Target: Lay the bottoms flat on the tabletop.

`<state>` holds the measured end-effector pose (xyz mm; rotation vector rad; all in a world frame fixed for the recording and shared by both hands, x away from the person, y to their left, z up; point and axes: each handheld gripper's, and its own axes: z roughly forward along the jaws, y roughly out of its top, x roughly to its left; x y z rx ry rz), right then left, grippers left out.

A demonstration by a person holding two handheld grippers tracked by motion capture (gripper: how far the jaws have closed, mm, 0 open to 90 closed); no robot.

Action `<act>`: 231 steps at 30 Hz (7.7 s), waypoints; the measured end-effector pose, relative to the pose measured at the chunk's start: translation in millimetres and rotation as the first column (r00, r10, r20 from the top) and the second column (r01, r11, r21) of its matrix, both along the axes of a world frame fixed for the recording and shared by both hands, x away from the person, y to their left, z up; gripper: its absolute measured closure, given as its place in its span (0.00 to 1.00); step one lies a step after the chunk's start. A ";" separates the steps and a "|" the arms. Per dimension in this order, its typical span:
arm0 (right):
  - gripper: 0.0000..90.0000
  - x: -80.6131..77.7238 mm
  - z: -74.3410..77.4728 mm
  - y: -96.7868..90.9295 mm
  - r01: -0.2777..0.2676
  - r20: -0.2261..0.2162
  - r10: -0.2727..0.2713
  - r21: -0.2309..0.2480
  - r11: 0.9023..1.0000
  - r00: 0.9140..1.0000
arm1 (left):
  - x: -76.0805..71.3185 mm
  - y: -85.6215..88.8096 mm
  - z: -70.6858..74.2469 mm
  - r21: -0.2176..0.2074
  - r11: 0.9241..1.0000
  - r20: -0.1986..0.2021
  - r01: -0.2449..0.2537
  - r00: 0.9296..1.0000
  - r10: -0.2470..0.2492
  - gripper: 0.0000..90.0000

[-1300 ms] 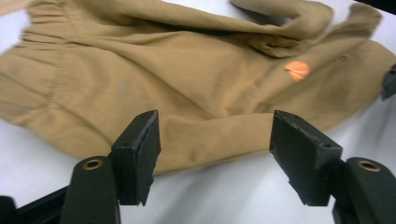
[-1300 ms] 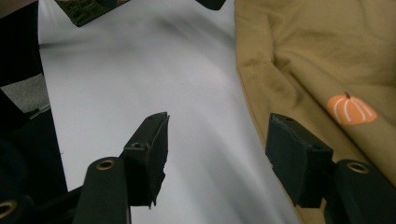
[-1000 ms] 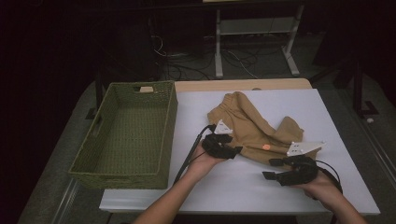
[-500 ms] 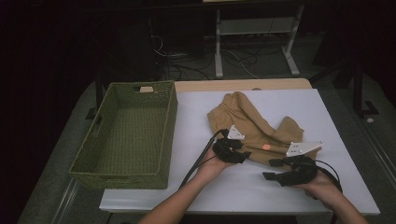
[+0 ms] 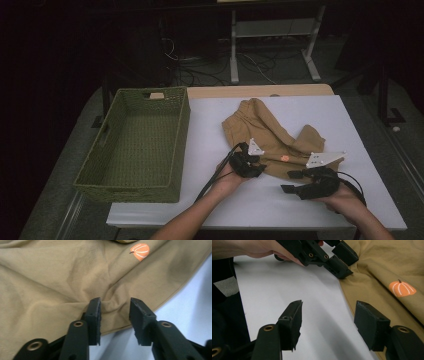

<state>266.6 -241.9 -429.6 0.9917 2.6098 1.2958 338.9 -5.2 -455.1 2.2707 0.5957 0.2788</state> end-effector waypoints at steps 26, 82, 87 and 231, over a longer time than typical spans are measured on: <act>0.44 -0.7 1.5 -1.2 0.003 0.011 -0.003 0.005 1.000 1.000 | 9.1 13.5 15.7 -0.120 0.992 -0.027 -0.041 0.999 0.038 1.00; 0.44 -0.6 1.6 -1.6 -0.001 0.013 0.001 0.006 1.000 1.000 | 11.2 35.7 23.5 -0.155 0.983 0.002 -0.096 0.995 0.098 0.96; 0.44 -1.8 3.2 -0.3 -0.002 0.018 0.002 0.008 1.000 1.000 | 15.8 44.5 32.5 -0.200 0.972 -0.001 -0.125 0.992 0.127 0.96; 0.44 -0.9 2.1 -4.1 0.012 0.035 -0.011 -0.006 1.000 0.999 | -18.9 41.4 4.6 0.027 0.991 -0.010 0.129 0.992 -0.129 0.97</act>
